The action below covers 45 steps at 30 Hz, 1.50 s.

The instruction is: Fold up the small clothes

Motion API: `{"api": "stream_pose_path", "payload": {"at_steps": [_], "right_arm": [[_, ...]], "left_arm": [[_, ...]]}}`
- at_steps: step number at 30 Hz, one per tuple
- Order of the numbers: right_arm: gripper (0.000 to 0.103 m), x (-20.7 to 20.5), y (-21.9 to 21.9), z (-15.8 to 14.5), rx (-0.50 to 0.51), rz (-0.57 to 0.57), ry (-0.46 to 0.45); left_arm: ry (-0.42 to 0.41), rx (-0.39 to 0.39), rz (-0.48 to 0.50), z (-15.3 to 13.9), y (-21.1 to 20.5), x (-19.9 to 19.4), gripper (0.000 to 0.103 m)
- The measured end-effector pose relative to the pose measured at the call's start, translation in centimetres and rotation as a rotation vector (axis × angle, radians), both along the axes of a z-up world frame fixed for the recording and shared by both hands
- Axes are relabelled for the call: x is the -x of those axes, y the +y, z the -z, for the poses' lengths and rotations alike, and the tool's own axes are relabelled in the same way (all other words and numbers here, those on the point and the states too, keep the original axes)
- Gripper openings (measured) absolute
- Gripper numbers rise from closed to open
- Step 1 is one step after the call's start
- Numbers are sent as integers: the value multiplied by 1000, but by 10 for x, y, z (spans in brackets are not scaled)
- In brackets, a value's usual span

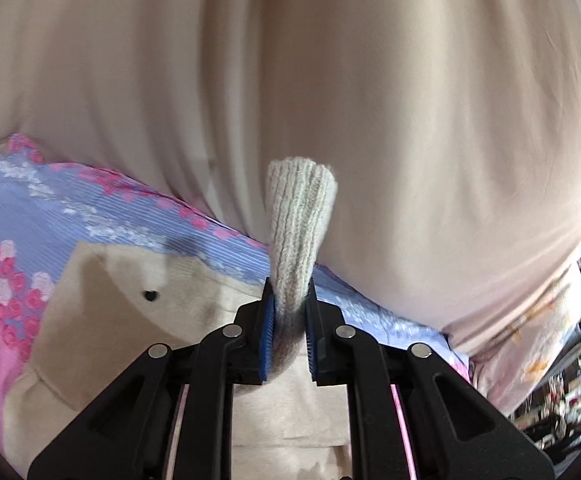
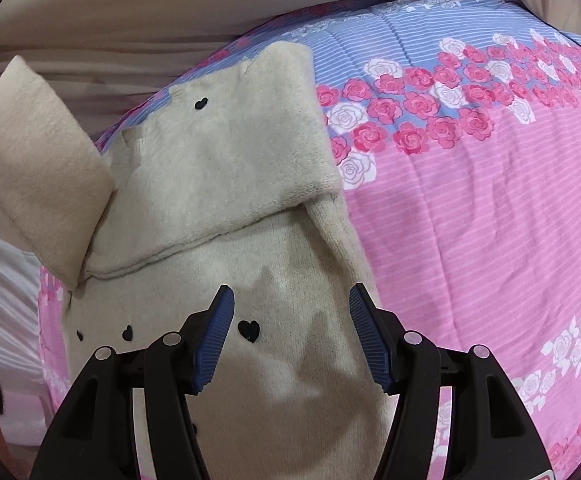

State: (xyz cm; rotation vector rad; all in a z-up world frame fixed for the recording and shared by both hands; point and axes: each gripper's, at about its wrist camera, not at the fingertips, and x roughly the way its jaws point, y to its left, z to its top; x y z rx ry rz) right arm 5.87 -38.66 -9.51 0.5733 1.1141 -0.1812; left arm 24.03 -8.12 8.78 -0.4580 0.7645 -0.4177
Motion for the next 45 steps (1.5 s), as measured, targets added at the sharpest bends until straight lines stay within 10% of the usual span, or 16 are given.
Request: {"api": "stream_pose_path", "payload": {"at_steps": [13,16,24,27,33,38,45], "right_arm": [[56,-83,-34,-35,158,-22,-51],[41,-75,-59,-29,32,62,-43],[41,-47,-23,31,164,-70,8],[20,-60,-43,32,180,2,-17],[34,-51,-53,33,295,-60,-8],[40,-38,-62,-37,233,1,-175],[33,-174,-91,-17,145,-91,-76]], "left_arm": [[-57,10,-118,-23,62,3,12],[-24,34,-90,-17,53,8,12],[139,2,65,61,-12,20,12],[202,-38,92,89,-35,24,12],[209,-63,110,100,-42,26,12],[195,-51,102,93,-40,20,13],[161,-32,99,77,-40,18,13]]}}
